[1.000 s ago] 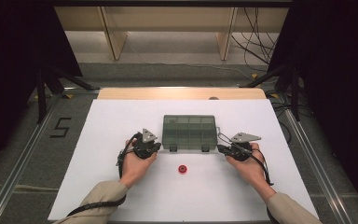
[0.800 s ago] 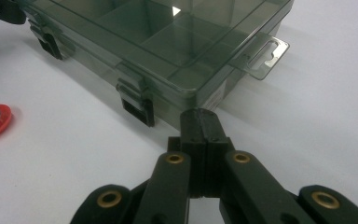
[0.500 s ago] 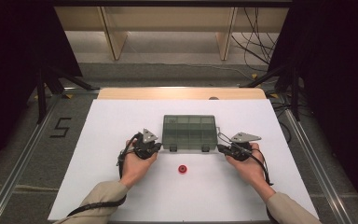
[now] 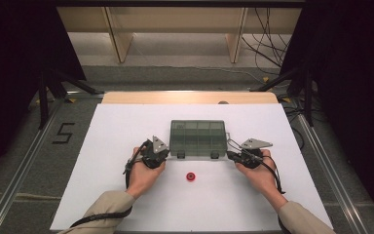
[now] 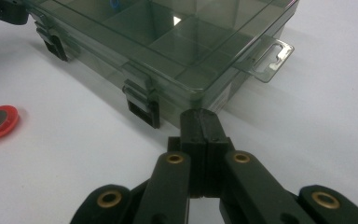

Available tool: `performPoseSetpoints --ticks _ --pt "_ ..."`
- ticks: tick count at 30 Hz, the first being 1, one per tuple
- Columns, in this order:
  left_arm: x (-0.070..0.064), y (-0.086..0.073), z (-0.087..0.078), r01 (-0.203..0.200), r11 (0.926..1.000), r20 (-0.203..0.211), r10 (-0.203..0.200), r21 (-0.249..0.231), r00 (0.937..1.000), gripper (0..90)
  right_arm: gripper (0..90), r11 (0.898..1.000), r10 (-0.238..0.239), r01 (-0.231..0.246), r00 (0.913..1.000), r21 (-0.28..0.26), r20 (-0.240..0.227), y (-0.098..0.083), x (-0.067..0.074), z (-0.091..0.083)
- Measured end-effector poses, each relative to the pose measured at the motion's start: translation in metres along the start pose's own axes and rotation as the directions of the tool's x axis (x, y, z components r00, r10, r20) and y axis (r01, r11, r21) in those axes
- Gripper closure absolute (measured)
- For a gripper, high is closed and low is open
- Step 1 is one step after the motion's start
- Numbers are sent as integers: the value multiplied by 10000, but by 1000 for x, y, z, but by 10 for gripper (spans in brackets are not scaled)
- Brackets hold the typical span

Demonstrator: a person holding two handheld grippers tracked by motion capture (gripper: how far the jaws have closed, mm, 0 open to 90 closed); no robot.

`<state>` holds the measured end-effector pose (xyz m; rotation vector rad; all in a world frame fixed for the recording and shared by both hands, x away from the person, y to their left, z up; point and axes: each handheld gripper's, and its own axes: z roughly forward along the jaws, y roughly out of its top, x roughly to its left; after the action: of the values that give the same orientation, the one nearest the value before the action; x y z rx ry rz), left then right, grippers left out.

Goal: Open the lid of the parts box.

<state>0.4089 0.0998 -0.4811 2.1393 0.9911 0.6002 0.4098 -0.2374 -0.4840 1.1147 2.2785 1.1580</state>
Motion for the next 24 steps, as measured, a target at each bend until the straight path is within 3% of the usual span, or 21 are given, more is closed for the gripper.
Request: performPoseSetpoints --ticks 3,6,17,19,24 --pt "1 0 -1 -261 9996 42 260 71 9997 899 900 10000 21 -21 10000 8 -18 0 1 0" --pt "0 0 -2 -277 9996 51 277 111 9996 899 900 10000 -13 13 10000 12 -40 0 1 0" --pt "0 -1 -2 -204 9998 16 204 16 9998 899 900 9999 117 -117 9999 -26 -92 0 1 0" --pt "1 -1 -1 -30 10000 133 29 63 9999 899 900 10000 33 -34 9999 -52 -110 0 1 0" --pt "1 -1 -2 -115 9999 32 116 -40 9999 899 900 9999 81 -82 9999 -103 -107 1 0 -1"
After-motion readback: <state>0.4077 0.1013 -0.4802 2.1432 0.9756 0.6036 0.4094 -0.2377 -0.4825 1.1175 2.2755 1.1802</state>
